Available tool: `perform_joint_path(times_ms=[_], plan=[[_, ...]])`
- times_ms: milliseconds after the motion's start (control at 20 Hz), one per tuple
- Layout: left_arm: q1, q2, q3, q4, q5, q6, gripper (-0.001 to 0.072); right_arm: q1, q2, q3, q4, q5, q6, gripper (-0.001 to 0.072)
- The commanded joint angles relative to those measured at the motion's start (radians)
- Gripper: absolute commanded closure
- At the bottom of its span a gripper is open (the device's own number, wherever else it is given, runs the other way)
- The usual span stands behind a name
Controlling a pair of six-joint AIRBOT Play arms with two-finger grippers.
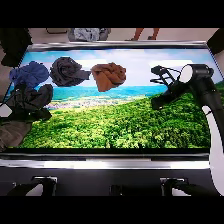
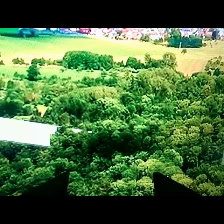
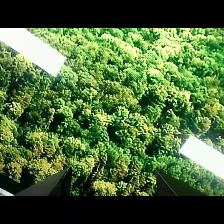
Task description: Fold the shirts.
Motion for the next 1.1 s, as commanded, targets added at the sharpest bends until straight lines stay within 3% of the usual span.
perform_joint_path(times_ms=[0,750,1050], plan=[[0.0,0.0,0.0,0.0,0.0,0.0,0.0114,0.001,0.001,0.0,0.0,0.0,0.0,0.0101],[0.0,0.0,0.0,0.0,0.0,0.0,0.0114,0.001,0.001,0.0,0.0,0.0,0.0,0.0102],[0.0,-0.001,-0.001,-0.04,0.038,0.0,0.0115,0.001,0.001,0.0,-0.001,-0.069,0.001,0.0096]])
